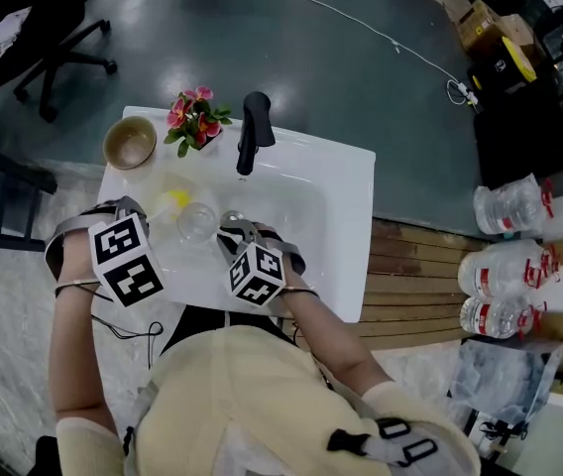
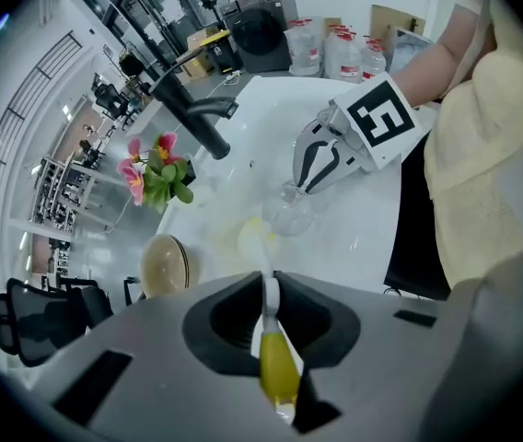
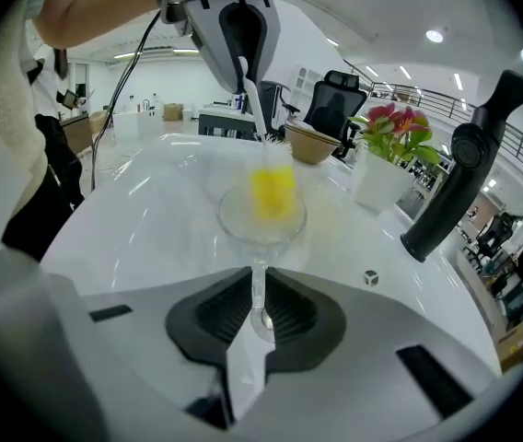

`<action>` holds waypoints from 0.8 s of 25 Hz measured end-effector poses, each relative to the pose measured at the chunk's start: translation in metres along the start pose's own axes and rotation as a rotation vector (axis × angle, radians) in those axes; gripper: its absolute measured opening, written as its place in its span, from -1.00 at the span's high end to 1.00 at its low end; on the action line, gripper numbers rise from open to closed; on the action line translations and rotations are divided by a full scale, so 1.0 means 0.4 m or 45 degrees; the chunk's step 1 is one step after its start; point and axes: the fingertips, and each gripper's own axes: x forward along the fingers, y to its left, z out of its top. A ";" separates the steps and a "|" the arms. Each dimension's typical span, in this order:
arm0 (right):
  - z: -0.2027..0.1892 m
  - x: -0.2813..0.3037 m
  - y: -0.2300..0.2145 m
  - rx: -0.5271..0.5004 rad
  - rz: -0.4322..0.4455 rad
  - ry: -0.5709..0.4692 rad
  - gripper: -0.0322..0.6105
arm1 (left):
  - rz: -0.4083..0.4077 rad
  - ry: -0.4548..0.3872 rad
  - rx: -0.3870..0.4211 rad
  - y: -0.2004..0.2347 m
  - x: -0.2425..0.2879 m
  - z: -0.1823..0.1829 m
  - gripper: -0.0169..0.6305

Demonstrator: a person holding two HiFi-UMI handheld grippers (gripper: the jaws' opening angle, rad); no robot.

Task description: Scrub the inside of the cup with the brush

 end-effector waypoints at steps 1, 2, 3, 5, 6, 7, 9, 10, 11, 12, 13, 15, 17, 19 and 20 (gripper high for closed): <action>-0.001 0.001 -0.002 0.010 0.002 0.001 0.74 | 0.000 0.000 0.002 -0.003 -0.002 0.000 0.81; -0.003 0.003 -0.004 0.020 0.005 0.003 0.74 | 0.000 0.000 0.004 -0.005 -0.004 0.000 0.81; -0.004 0.004 -0.005 0.031 0.008 0.005 0.74 | 0.001 0.000 0.007 -0.008 -0.007 0.000 0.81; -0.006 0.006 -0.008 0.054 0.014 0.006 0.74 | 0.005 0.003 0.014 -0.013 -0.013 -0.001 0.81; -0.007 0.006 -0.010 0.066 0.018 0.006 0.74 | 0.007 0.006 0.017 -0.015 -0.015 -0.001 0.81; -0.007 0.006 -0.011 0.079 0.021 0.006 0.74 | 0.008 0.009 0.020 -0.018 -0.018 -0.002 0.81; -0.009 0.007 -0.013 0.109 0.030 0.006 0.74 | 0.008 0.017 0.025 -0.023 -0.022 -0.003 0.81; -0.010 0.008 -0.014 0.124 0.034 0.007 0.74 | 0.007 0.021 0.027 -0.025 -0.023 -0.005 0.81; -0.011 0.009 -0.016 0.138 0.038 0.009 0.74 | 0.005 0.025 0.029 -0.028 -0.024 -0.006 0.81; -0.013 0.010 -0.017 0.149 0.041 0.011 0.74 | 0.002 0.028 0.031 -0.031 -0.024 -0.007 0.81; -0.014 0.011 -0.019 0.159 0.043 0.012 0.74 | -0.002 0.032 0.033 -0.034 -0.024 -0.009 0.81; -0.016 0.012 -0.022 0.175 0.046 0.015 0.74 | -0.009 0.038 0.035 -0.038 -0.023 -0.011 0.81; -0.017 0.013 -0.024 0.188 0.046 0.016 0.74 | -0.016 0.046 0.040 -0.045 -0.024 -0.014 0.81; -0.018 0.014 -0.027 0.195 0.043 0.018 0.74 | -0.028 0.055 0.048 -0.053 -0.025 -0.015 0.81; -0.018 0.015 -0.028 0.197 0.042 0.018 0.74 | -0.034 0.058 0.052 -0.058 -0.026 -0.016 0.81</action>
